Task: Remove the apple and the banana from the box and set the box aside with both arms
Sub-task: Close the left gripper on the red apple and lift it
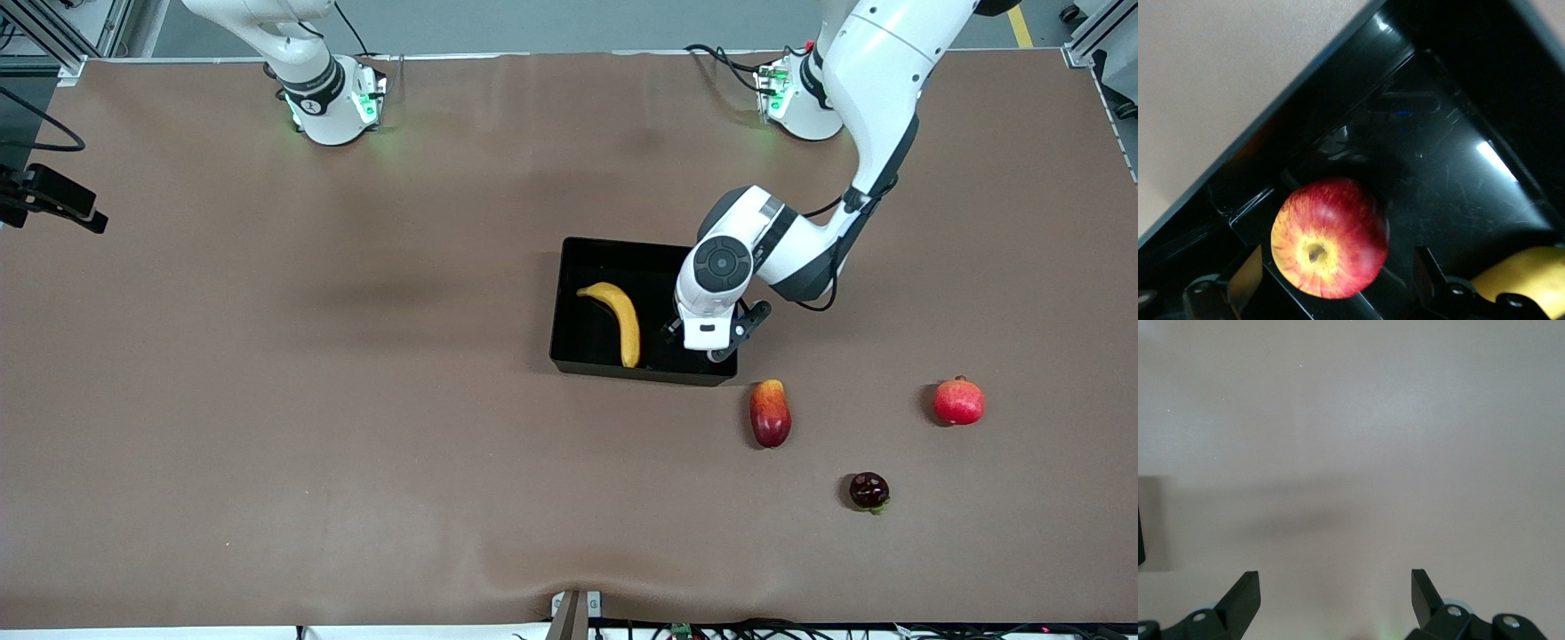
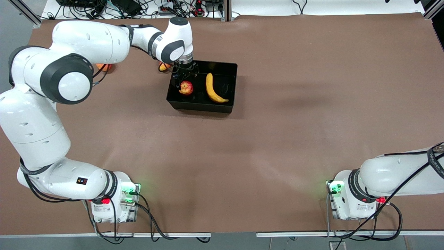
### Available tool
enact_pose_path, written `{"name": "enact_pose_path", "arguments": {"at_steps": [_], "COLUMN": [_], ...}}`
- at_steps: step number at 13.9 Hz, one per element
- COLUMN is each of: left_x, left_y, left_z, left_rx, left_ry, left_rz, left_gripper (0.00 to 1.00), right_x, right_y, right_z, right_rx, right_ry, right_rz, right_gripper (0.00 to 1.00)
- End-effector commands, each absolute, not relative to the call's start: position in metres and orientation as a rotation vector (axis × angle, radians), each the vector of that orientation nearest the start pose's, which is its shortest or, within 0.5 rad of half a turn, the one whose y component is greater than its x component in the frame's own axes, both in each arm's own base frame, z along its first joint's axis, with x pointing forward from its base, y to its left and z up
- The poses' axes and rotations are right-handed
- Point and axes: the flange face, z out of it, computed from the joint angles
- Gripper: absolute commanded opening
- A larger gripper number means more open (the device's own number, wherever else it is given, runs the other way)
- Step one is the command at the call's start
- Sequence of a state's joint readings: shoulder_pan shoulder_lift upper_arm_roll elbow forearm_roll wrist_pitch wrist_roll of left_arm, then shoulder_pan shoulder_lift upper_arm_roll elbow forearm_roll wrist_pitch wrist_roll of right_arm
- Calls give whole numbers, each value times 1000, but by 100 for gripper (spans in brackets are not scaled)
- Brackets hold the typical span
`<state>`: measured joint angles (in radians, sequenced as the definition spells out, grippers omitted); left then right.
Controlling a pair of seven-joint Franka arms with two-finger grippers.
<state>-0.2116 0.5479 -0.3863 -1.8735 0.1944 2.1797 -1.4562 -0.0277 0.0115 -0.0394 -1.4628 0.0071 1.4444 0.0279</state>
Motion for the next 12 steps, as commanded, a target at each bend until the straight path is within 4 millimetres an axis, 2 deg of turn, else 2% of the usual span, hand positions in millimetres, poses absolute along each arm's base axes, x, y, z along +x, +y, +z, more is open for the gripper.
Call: {"name": "enact_pose_path", "arguments": {"at_steps": [1,2,3,4,5,6,8,10,12], "left_x": [518,518,518,519,521,525,529,531,543], "left_y": [-333,-332,-331,-330,-330,-328,-335,-340,-335], "left_z": [214,212,209,209,212,219,244,291,348], "left_rx": [-2770,-2766,-2763,-2762,-2766,-2772,-2808,-2831,-2853], "left_ry": [-1124,-1125,-1127,-1127,-1130,-1141,-1119,-1075,-1023], "left_rz": [204,210,216,215,209,198,152,103,72], "left_gripper": [100,98,80,56,20,0,0,0,0], "right_x": [544,544,544,544,544,544,544,544,544], "right_y": [-33,-33,-33,-33,-33,-32,-32,-32,-32], "right_z": [659,659,659,659,659,659,659,659,659], "right_rx": [-3143,-3143,-3141,-3141,-3141,-3141,-3141,-3140,-3138], "right_ry": [148,148,148,148,148,145,145,145,145], "right_rz": [39,39,39,39,39,39,39,39,39], "right_gripper": [100,100,100,100,100,100,100,100,100]}}
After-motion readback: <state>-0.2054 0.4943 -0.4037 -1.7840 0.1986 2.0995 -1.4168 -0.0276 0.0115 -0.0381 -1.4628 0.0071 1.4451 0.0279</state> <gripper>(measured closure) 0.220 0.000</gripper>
